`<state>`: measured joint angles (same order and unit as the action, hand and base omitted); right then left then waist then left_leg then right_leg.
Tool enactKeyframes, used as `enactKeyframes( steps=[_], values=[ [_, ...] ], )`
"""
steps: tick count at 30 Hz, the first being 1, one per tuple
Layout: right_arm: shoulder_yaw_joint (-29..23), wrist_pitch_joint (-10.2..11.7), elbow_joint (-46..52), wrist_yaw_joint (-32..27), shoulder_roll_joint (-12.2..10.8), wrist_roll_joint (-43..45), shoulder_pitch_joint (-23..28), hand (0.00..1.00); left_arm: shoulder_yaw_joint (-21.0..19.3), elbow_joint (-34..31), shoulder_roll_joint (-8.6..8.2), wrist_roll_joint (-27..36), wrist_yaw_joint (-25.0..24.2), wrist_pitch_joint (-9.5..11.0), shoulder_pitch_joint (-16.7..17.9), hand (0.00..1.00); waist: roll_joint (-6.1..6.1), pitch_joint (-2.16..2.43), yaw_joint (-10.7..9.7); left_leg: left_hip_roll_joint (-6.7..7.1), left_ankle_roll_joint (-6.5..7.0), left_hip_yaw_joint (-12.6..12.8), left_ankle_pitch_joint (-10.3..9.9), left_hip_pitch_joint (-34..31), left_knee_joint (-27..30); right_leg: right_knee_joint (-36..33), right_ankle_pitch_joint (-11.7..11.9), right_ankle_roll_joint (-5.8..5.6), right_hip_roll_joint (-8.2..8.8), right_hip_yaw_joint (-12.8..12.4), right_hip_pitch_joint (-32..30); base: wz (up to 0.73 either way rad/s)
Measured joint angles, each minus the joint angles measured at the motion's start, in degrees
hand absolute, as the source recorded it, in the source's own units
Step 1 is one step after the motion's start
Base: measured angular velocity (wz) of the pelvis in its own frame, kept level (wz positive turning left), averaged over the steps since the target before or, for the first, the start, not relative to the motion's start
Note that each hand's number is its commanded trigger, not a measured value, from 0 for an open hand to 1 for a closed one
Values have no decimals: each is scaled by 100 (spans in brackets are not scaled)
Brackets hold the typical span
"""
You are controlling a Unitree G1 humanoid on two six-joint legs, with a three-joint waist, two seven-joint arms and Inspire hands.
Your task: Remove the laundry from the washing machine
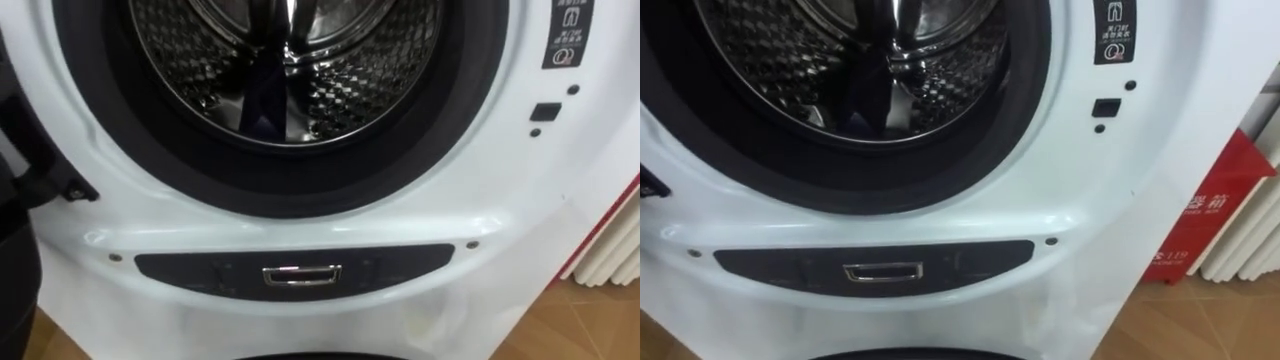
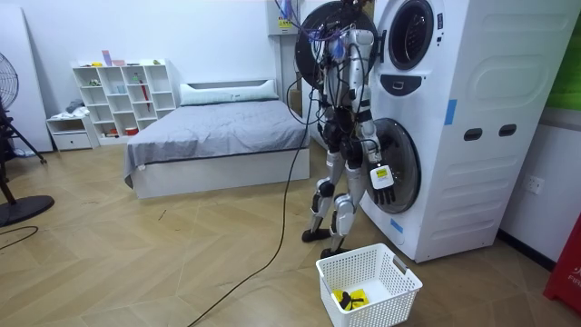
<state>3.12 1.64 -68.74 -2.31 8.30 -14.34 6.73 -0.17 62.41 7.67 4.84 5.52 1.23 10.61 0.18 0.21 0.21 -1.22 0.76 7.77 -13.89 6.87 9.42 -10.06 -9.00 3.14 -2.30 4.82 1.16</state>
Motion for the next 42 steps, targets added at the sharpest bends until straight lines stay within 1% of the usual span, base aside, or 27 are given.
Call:
enactKeyframes(
  steps=[6,7,9,11,12,13,14,15,17,19,20,22,24,25,26,27,29,30,32,33,35,36,38,39,40,41,42],
  values=[
    [1,10,17,135,-10,-57,-4,0,-201,46,-3,2,26,-5,69,0,-35,-36,25,-9,0,5,0,57,41,-82,-38,11,-6,-5,-8,-1],
    [4,10,17,174,-9,-61,-1,0,-216,22,0,10,27,-6,82,0,-79,-47,23,-7,-1,3,-1,51,94,-82,-59,22,-7,-6,-10,0],
    [3,9,24,222,-9,-32,-1,0,-337,-77,-1,6,32,6,104,0,-106,-56,38,-30,-84,13,-63,-94,446,-216,-148,58,-20,-10,-75,-3],
    [-2,7,89,244,3,106,-35,0,-392,-165,25,13,25,19,134,0,-89,-58,94,-137,-192,-23,-276,-569,1472,-512,-262,143,-46,32,-218,-12],
    [-6,7,90,249,7,156,-61,0,-425,-248,26,-5,24,20,148,0,-91,-59,88,-169,-201,-37,-281,-713,1758,-564,-270,157,-59,50,-240,-12],
    [-17,12,74,253,39,225,-122,0,-490,-391,16,-75,14,21,143,0,-78,-60,81,-281,-203,-35,-278,-1052,2406,-582,-267,188,-65,168,-250,-3],
    [-68,30,36,250,77,287,-172,0,-530,-487,-17,-124,-1,23,116,0,-10,-67,72,-424,-213,-51,-259,-1334,2973,-576,-268,252,-140,219,-249,0],
    [-63,45,-6,249,92,301,-198,0,-524,-516,-20,-131,-4,28,101,0,33,-92,71,-465,-213,-112,-226,-1456,3182,-575,-278,291,-174,253,-249,6],
    [-63,87,-1,251,130,349,-207,0,-480,-568,-27,-107,-20,58,71,0,14,-93,31,-538,-234,-256,-31,-1691,3754,-578,-292,394,-196,370,-253,-4],
    [-51,112,0,220,159,367,-234,0,-346,-566,-51,-105,-38,56,112,0,133,-78,29,-652,-306,-270,75,-1580,4385,-596,-314,441,-203,624,-231,-25],
    [-55,163,1,206,129,369,-230,0,-287,-557,-50,-102,-79,54,50,0,151,-92,-60,-664,-366,-296,122,-1365,4529,-601,-307,463,-221,678,-233,-5],
    [-57,180,-3,231,130,337,-211,0,-200,-583,-51,-103,-118,61,-101,0,186,-92,-200,-735,-441,-400,125,-973,4316,-655,-299,476,-253,845,-301,36],
    [-56,232,19,201,157,338,-258,0,-9,-741,-51,-81,-125,66,-290,0,262,-84,-284,-807,-527,-461,72,-588,3713,-816,-290,492,-275,977,-535,32],
    [-62,279,26,173,160,343,-344,0,104,-779,-52,-78,-126,119,-472,0,325,-112,-312,-804,-615,-542,15,-336,3191,-1001,-289,495,-273,1059,-759,22],
    [-80,282,19,169,151,343,-383,0,187,-788,-47,-88,-123,146,-665,0,331,-133,-326,-804,-765,-624,-301,-149,2690,-1122,-286,498,-268,1116,-973,18],
    [-99,279,34,177,146,346,-447,0,259,-805,-39,-100,-117,154,-746,0,336,-134,-318,-813,-777,-639,-454,-70,2430,-1178,-276,504,-264,1138,-1073,9],
    [-119,261,153,165,150,371,-531,0,545,-836,-22,-134,-120,189,-898,0,397,-127,-337,-848,-713,-641,-874,163,1613,-1206,-141,481,-251,1292,-1307,13],
    [-119,261,160,163,141,372,-542,0,591,-838,-21,-174,-120,190,-926,0,398,-126,-335,-846,-709,-642,-930,206,1408,-1208,-86,471,-242,1303,-1354,17],
    [-130,248,163,169,129,376,-550,0,734,-830,-14,-212,-124,190,-950,0,391,-121,-318,-749,-588,-575,-1020,260,825,-1163,195,379,-159,1345,-1518,13],
    [-152,246,164,175,127,385,-544,0,750,-830,-15,-213,-134,189,-941,0,388,-122,-306,-691,-567,-533,-1024,248,746,-1117,278,351,-129,1339,-1543,7],
    [-203,237,158,180,127,391,-497,0,814,-739,4,-206,-177,190,-798,0,331,-89,-270,-480,-236,-485,-913,122,680,-853,677,249,34,1266,-1561,0],
    [-215,236,153,178,129,392,-479,0,814,-684,9,-207,-202,188,-739,0,330,-89,-277,-414,-177,-488,-881,110,665,-755,788,225,72,1253,-1528,0],
    [-260,228,164,181,135,384,-403,0,761,-530,43,-207,-249,188,-512,0,243,-56,-309,-150,82,-420,-725,40,630,-531,1165,136,294,1150,-1505,0],
    [-266,221,164,180,135,380,-399,0,752,-458,52,-208,-245,188,-497,0,213,-51,-312,-82,128,-367,-687,23,633,-488,1253,113,345,1121,-1497,0],
    [-265,207,161,182,138,361,-399,0,742,-365,71,-206,-238,188,-436,0,156,-53,-318,45,201,-304,-613,3,636,-385,1427,37,445,1076,-1463,7],
    [-262,206,159,184,146,312,-370,0,722,-256,72,-211,-237,188,-398,0,103,-76,-340,110,277,-299,-551,-34,646,-336,1537,-229,530,952,-1416,15],
    [-267,203,160,182,145,284,-349,0,715,-204,71,-212,-233,188,-392,0,150,-74,-341,96,335,-297,-550,-63,676,-481,1463,-361,592,881,-1403,53]
  ],
)
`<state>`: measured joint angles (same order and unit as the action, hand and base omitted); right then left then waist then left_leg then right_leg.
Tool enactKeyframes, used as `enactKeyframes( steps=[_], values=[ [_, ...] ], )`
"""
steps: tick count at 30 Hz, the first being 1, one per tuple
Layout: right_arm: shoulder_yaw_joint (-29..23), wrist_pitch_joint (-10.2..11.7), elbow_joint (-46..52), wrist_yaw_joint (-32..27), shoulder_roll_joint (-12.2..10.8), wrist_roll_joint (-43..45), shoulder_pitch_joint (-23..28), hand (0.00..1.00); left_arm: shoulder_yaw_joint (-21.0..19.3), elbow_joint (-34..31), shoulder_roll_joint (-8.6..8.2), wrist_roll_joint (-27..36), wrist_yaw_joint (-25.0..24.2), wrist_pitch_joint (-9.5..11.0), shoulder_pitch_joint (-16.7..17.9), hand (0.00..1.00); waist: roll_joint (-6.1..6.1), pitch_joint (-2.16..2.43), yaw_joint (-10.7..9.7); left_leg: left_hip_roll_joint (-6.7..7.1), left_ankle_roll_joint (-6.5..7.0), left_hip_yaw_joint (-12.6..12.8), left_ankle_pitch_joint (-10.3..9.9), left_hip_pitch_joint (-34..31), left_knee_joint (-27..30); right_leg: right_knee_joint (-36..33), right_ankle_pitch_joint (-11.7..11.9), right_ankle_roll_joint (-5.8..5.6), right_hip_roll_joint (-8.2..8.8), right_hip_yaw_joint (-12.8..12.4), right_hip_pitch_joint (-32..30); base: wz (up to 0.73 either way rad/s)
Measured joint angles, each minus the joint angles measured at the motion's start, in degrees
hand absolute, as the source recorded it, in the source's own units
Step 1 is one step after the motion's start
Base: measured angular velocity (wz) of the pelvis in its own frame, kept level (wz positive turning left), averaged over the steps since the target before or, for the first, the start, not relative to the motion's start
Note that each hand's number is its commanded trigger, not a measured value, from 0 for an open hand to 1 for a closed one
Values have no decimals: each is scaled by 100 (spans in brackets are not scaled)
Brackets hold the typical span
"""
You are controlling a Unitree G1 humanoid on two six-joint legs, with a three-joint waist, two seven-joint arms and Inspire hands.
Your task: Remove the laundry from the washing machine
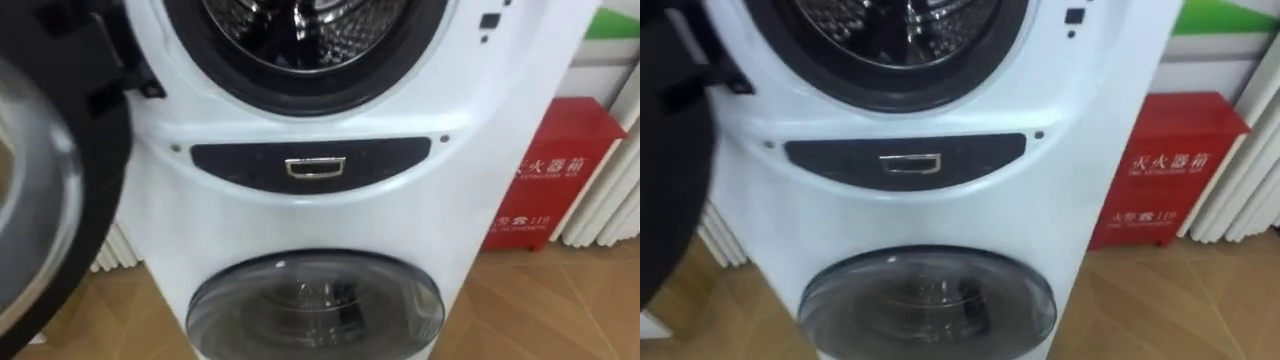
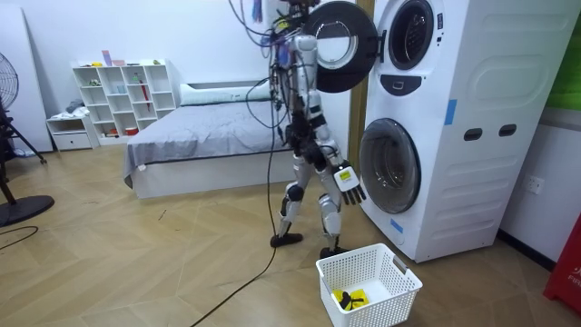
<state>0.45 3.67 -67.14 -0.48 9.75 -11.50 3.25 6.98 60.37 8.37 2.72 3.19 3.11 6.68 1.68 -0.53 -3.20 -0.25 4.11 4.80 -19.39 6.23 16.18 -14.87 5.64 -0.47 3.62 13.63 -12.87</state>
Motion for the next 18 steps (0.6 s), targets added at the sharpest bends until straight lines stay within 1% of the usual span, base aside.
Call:
enactKeyframes(
  steps=[1,2,3,4,5,6,7,8,9,10,11,12,14,15,16,18],
  values=[
    [-19,-1,-1,-13,1,-91,39,0,-6,29,4,8,3,5,-14,0,39,24,-111,-86,-23,37,67,-75,59,-519,-425,-64,125,-24,109,86],
    [-6,-3,-5,-13,11,-161,49,0,-2,27,10,8,11,62,-63,0,21,18,-160,-219,-129,351,158,-82,27,-1092,-983,-65,290,-81,320,94],
    [12,-2,-6,-12,24,-169,54,0,7,24,7,10,11,108,-91,0,14,22,-153,-273,-188,535,203,-77,2,-1322,-1241,-129,390,-117,459,89],
    [89,3,-17,-14,55,-166,70,0,21,28,-4,47,5,179,-102,0,-69,32,-116,-305,-281,827,271,-52,-60,-1597,-1653,-232,577,-193,767,59],
    [172,9,-33,-10,75,-168,57,0,12,32,-5,75,-9,196,-99,0,-200,45,-46,-271,-368,1047,310,-20,-54,-1537,-1916,-375,672,-307,960,36],
    [227,10,-34,-8,76,-166,42,0,-5,35,0,82,-15,196,-85,0,-242,48,43,-193,-374,1048,314,-1,-43,-1343,-1991,-443,658,-402,995,-31],
    [274,16,-40,-9,78,-151,-53,0,-31,99,-29,85,-18,196,-45,0,-188,32,244,-89,-395,1026,343,-33,-34,-1024,-2035,-343,556,-570,1034,-56],
    [279,29,-11,-10,38,-147,-76,0,-89,244,-41,85,-62,192,-34,0,-122,34,269,-80,-360,874,401,-61,-96,-762,-1943,-356,450,-576,1087,-51],
    [283,33,-4,-9,-6,-143,-68,0,-172,293,-35,86,-77,192,-34,0,-141,37,269,-85,-341,858,444,-59,-140,-675,-1892,-352,412,-594,1109,-18],
    [285,33,-4,-4,-69,-129,-55,0,-283,351,-23,105,-93,193,-34,0,-204,42,269,-101,-348,869,500,-54,-244,-506,-1782,-335,361,-600,1143,-10],
    [287,35,-4,-2,-83,-130,-55,0,-304,391,-23,140,-94,194,-35,0,-231,29,285,-127,-340,900,536,-59,-308,-305,-1625,-286,299,-611,1190,-13],
    [287,38,-4,-4,-81,-130,-54,0,-303,399,-24,167,-103,193,-34,0,-234,28,300,-135,-336,926,549,-67,-351,-226,-1569,-288,279,-618,1208,-19],
    [295,45,5,17,-88,-27,-61,0,-376,380,-20,168,-110,196,-35,0,-301,58,367,-173,-338,1028,565,-74,-451,10,-1417,-277,217,-646,1217,-22],
    [290,47,5,38,-91,16,-70,0,-414,381,-17,171,-110,195,-35,0,-312,67,367,-191,-340,1043,569,-73,-451,37,-1391,-278,196,-647,1222,-23],
    [291,59,5,53,-91,48,-109,0,-450,381,-6,220,-106,196,-38,0,-351,76,380,-218,-344,1086,573,-58,-447,85,-1348,-273,151,-643,1221,-23],
    [289,146,1,36,-91,68,-167,0,-465,389,-1,297,-105,199,-58,0,-366,82,402,-245,-345,1096,573,-46,-445,120,-1324,-251,120,-587,1233,-24]
  ],
)
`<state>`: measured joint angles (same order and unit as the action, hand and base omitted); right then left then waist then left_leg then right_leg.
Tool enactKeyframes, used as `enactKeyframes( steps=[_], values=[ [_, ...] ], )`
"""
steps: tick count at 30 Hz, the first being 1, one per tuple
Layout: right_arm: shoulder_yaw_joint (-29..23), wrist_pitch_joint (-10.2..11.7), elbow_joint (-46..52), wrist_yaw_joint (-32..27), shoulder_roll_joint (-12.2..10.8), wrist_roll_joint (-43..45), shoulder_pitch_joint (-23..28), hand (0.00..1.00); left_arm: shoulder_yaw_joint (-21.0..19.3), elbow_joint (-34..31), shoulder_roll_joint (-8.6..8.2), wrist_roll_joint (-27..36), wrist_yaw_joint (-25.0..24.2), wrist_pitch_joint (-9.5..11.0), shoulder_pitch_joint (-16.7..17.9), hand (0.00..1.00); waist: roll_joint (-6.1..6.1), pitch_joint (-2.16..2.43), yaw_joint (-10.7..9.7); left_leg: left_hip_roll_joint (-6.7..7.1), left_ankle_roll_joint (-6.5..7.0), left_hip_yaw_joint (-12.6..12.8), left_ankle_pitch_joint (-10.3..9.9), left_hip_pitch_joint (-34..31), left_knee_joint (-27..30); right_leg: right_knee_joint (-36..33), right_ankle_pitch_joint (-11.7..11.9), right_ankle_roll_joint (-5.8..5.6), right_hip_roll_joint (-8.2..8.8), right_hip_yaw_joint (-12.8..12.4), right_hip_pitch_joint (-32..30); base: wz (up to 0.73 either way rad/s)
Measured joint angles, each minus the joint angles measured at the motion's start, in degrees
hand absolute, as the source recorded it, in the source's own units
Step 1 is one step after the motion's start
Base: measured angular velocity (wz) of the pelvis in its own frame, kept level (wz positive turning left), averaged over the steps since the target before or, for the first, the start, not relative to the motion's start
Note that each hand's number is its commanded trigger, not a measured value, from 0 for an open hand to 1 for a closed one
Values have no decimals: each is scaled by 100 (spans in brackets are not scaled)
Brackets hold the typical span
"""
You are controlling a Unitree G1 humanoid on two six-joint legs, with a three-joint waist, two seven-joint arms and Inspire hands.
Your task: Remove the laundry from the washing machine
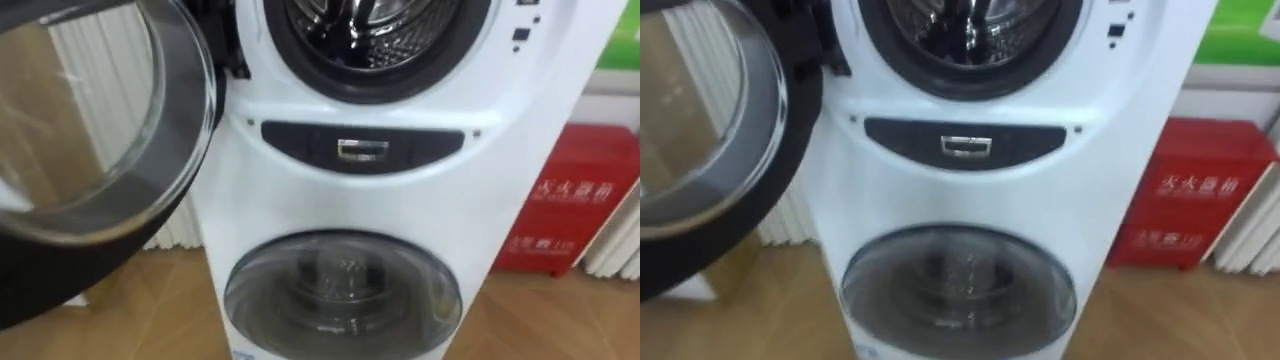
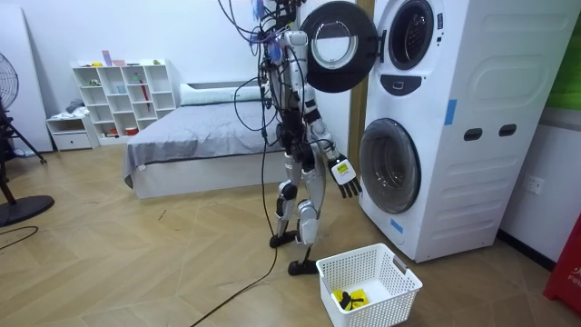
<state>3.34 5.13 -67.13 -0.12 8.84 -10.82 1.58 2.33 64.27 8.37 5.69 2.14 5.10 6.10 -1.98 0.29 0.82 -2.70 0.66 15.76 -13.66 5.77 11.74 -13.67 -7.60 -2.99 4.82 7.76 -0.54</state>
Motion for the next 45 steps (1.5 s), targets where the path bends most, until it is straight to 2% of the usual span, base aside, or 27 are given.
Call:
enactKeyframes(
  steps=[1,2,6,9,10,12,14,21,23,25,27,29,30,31,34,35,37,38,40,45],
  values=[
    [-6,79,-9,-35,1,21,-36,0,-7,41,-17,54,-4,30,-21,0,8,-16,21,-2,0,-23,0,44,-7,37,0,0,-8,28,37,-21],
    [-8,140,-36,-52,0,51,-58,0,-44,78,-39,115,-20,35,-26,0,29,-52,26,0,-1,-73,-1,111,-44,155,0,0,-22,27,166,-16],
    [-8,157,-43,-32,-5,245,-37,0,-145,96,-82,158,-58,40,-29,0,95,-93,-35,-53,-79,-189,-54,197,-169,325,-1,-2,-90,157,330,13],
    [-8,178,-42,36,-42,249,1,0,-247,95,-107,161,-37,46,29,0,126,-98,54,-92,-95,-193,-52,189,-213,351,-7,11,-154,105,250,-10],
    [-9,183,-43,34,-31,294,47,0,-310,95,-122,165,-30,47,78,0,139,-81,115,-96,-95,-227,-52,189,-203,397,-5,17,-173,64,257,-18],
    [-20,183,-45,32,-27,401,55,0,-439,100,-121,329,10,48,138,0,159,-76,122,-105,-95,-386,-52,192,-202,405,-5,20,-199,38,255,-12],
    [-37,204,-127,33,-10,451,58,0,-625,105,-113,611,22,48,144,0,171,-72,123,-110,-95,-497,-51,217,-204,413,-7,23,-213,31,288,-2],
    [-362,220,-148,69,31,563,163,0,-1196,-201,-9,1716,46,51,5,0,206,-75,114,-92,-95,-519,-52,286,-235,419,-7,22,-199,37,367,0],
    [-534,237,-171,70,38,566,174,0,-1417,-319,77,2332,101,60,-160,0,236,-90,99,-77,-95,-534,-52,285,-237,423,-7,22,-188,36,373,0],
    [-672,240,-193,64,38,600,204,0,-1547,-369,191,2675,148,69,-289,0,265,-89,97,-71,-95,-553,-52,286,-239,438,-7,22,-185,35,377,0],
    [-818,244,-169,66,38,680,284,0,-1617,-559,293,2887,213,87,-311,0,300,-83,103,-68,-95,-559,-52,287,-239,460,-5,25,-185,29,386,0],
    [-1003,241,-166,66,66,736,417,0,-1967,-863,358,3212,277,85,-321,0,393,-70,125,-68,-95,-550,-52,296,-239,456,1,34,-187,17,384,0],
    [-1066,240,-166,69,71,762,458,0,-2078,-950,371,3282,300,88,-321,0,383,-51,124,-68,-95,-548,-52,298,-239,453,1,35,-187,17,382,0],
    [-1161,236,-165,69,87,822,530,0,-2211,-1110,427,3424,367,103,-323,0,431,-44,126,-68,-95,-545,-52,294,-239,436,2,35,-187,13,373,0],
    [-1274,208,-159,111,157,817,656,0,-2306,-1420,678,4041,425,103,-371,0,568,-54,132,-65,-95,-545,-52,295,-239,381,3,37,-186,-27,342,-1],
    [-1394,165,-128,117,165,887,661,0,-2458,-1579,770,4178,467,102,-374,0,603,-45,118,-65,-97,-538,-54,295,-250,362,4,40,-189,-37,322,-5],
    [-1435,119,-86,114,231,918,672,0,-2666,-1898,896,4302,515,100,-379,0,662,-22,118,-62,-102,-548,-57,288,-319,292,3,42,-192,-40,256,-2],
    [-1463,108,-12,101,248,901,719,0,-2776,-2196,961,4357,553,106,-377,0,671,-27,134,-57,-103,-556,-56,287,-322,292,3,42,-189,-28,254,0],
    [-1461,106,51,101,248,890,764,0,-2842,-2553,1073,4351,632,134,-377,0,671,-10,143,-59,-104,-556,-56,282,-308,290,3,42,-189,-14,263,2],
    [-1461,58,138,153,242,924,808,0,-2945,-3469,1089,4327,906,121,-377,0,677,8,296,-59,-104,-560,-54,297,-299,288,3,42,-192,-17,270,0]
  ],
)
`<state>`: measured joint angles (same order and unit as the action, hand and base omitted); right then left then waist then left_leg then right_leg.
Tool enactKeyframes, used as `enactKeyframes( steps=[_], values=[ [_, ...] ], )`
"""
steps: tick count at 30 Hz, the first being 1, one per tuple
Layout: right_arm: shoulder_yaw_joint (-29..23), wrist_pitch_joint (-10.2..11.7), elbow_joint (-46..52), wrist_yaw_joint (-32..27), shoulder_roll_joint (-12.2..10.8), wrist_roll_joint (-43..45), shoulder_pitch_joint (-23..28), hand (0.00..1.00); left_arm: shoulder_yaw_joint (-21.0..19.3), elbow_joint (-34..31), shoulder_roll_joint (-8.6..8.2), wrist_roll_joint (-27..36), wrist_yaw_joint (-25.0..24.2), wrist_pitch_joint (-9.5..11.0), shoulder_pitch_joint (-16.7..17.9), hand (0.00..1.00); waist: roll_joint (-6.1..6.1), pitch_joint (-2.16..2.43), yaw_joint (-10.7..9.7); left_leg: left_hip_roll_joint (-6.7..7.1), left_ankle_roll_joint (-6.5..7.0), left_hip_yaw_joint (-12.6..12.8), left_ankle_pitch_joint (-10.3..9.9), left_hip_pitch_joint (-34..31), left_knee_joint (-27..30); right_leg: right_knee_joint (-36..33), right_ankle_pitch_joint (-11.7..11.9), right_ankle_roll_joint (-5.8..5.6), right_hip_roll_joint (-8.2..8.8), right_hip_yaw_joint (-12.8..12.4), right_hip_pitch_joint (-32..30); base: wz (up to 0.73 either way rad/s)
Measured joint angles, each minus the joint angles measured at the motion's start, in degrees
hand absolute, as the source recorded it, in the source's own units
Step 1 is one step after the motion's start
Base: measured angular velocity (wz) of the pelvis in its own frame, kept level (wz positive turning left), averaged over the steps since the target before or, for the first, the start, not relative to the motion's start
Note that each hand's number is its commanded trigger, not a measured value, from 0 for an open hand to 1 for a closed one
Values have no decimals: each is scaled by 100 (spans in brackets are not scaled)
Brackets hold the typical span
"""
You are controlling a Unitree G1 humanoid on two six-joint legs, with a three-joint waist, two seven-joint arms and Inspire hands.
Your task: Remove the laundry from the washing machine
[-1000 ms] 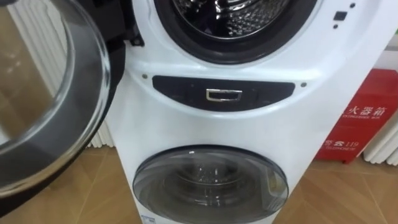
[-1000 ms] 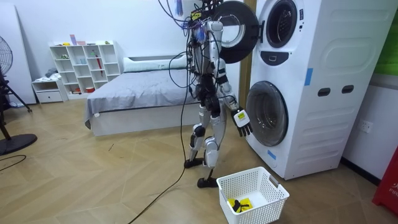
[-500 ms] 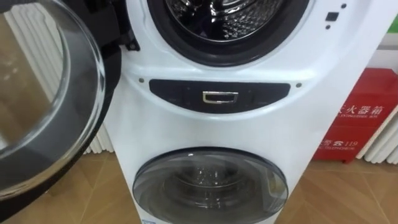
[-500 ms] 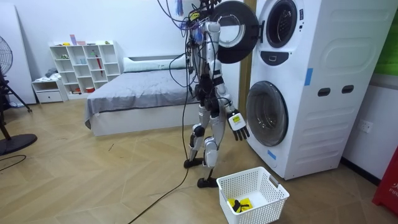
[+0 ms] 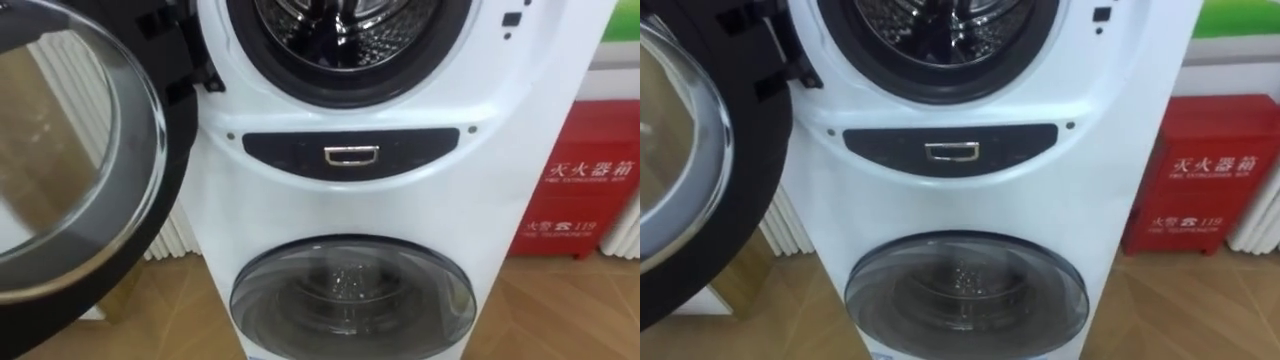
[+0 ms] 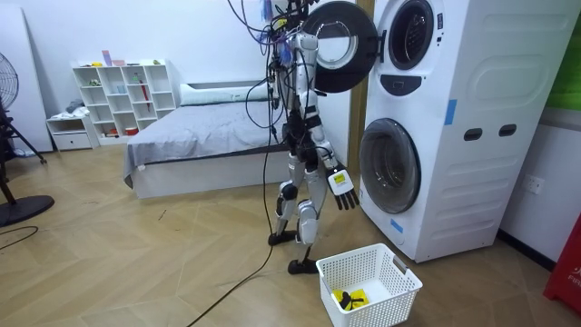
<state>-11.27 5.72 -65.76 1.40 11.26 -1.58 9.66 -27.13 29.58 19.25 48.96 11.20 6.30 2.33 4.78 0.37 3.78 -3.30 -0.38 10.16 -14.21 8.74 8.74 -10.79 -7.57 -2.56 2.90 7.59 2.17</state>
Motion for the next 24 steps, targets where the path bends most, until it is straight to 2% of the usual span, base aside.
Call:
enactKeyframes(
  steps=[1,4,6,8,11,14,16,17,18,20,21,23,24],
  values=[
    [0,-68,108,-2,-14,17,41,0,-25,-208,0,-19,82,-19,-1,0,-7,2,31,0,0,-10,0,-4,4,4,0,0,1,12,-1,0],
    [-10,-89,149,-14,-59,72,51,0,-79,-870,0,-335,291,-129,0,0,-29,0,27,-1,1,-100,0,-27,28,17,0,-1,3,54,16,7],
    [-6,-111,166,-14,-60,68,55,0,-92,-1135,-1,-585,374,-186,20,0,-57,-20,29,-4,1,-124,0,-44,44,18,-3,-5,7,77,27,13],
    [4,-215,189,7,-87,68,42,0,-81,-1573,-15,-924,569,-378,32,0,-112,-40,32,-5,0,-253,0,-139,80,34,-4,-6,20,193,8,28],
    [4,-217,153,24,-141,61,47,0,-50,-2327,-17,-979,739,-559,210,0,-255,-68,75,-3,-2,-381,1,-192,115,151,11,7,24,304,80,29],
    [74,-315,134,129,-156,37,43,0,176,-2649,-47,-1203,842,-679,247,0,-254,-77,72,9,-1,-579,0,-228,160,218,36,4,43,384,159,38],
    [209,-345,97,144,-212,1,-2,0,269,-2897,-191,-1344,866,-722,329,0,-257,-78,64,9,-1,-674,0,-271,163,218,37,3,45,405,175,31],
    [325,-342,31,200,-226,-50,-77,0,338,-3187,-329,-1361,865,-725,518,0,-256,-78,19,16,-1,-727,0,-324,198,217,40,0,52,378,178,27],
    [338,-340,-14,227,-229,-60,-110,0,397,-3337,-396,-1377,863,-725,615,0,-255,-79,9,20,-1,-750,0,-339,204,217,40,0,56,357,191,31],
    [491,-337,-113,250,-225,-59,-203,0,874,-3652,-540,-1641,835,-732,872,0,-244,-88,-39,46,2,-896,2,-406,288,216,38,-3,83,369,209,35],
    [537,-335,-130,254,-220,-69,-239,0,1008,-3716,-577,-1746,832,-751,912,0,-244,-91,-42,51,5,-916,5,-423,294,219,38,-3,88,380,205,26],
    [828,-325,-301,286,-251,-86,-468,0,1617,-3866,-740,-1938,759,-791,1060,0,-252,-109,-105,89,20,-978,36,-471,302,223,38,-3,125,440,208,17],
    [887,-321,-302,321,-269,-88,-505,0,1771,-3867,-751,-1940,691,-796,1076,0,-258,-111,-147,99,21,-1002,49,-493,302,221,38,-3,132,449,203,17]
  ],
)
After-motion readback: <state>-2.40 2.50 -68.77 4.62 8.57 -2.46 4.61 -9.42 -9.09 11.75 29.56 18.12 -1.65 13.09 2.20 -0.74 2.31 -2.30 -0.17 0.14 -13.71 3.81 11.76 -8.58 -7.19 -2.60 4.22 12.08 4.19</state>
